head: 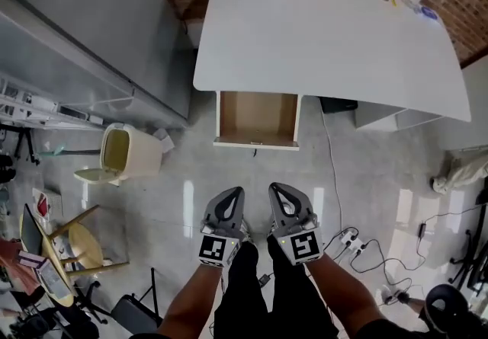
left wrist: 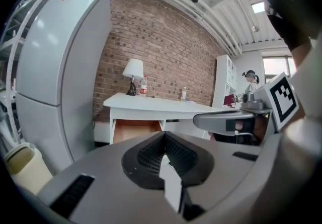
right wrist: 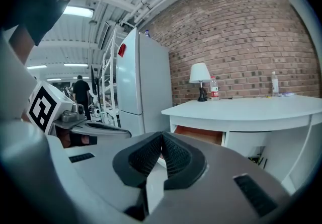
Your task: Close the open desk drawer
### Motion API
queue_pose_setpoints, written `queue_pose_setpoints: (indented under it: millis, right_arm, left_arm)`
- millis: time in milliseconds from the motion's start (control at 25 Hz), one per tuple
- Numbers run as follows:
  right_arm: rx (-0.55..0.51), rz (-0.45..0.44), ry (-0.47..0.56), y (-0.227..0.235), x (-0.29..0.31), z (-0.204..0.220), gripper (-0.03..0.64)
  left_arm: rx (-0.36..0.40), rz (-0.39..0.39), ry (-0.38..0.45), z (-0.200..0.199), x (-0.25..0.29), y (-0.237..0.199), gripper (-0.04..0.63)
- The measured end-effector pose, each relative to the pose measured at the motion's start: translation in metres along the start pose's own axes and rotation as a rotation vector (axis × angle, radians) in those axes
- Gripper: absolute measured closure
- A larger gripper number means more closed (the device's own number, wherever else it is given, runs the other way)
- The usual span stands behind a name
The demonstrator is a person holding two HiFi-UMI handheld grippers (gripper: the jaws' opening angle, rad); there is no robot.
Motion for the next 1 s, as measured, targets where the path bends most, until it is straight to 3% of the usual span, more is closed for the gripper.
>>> queue_pose_setpoints:
  millis: [360,520,880,1000]
  right_arm:
    - [0.041,0.095,-0.028,-0.003,0.029,0.1,0.589]
    - [0.041,0.093,-0.006,-0.001,0.046,0.134,0.589]
    - [0.039,0.11,-0.003,-0.015,0.07,0.189,0.589]
    - [0.064,0.137,0.005,-0.016,0.081,0.196,0.589]
  left_arm:
    - [-0.071,-0.04,0.026,0.102,0.039,-0.044,0.588]
    - [-0.09,-0.03,0.065,0.129,0.068,-0.062,0.589]
    - [-0.01,0.013,0.075,0.168,0.107,-0.086,0.588]
    - [-0.047,-0.002,0.078,0.177,0.116,-0.1,0.588]
Point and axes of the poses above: the fingertips, and each gripper's own axes: x forward along the fingers, y to its right, z out of its underside, the point moved 8 cm from there along -x, backward along the fingers, and after that the axes turned 5 degrees about -x, right-handed, at the moved point
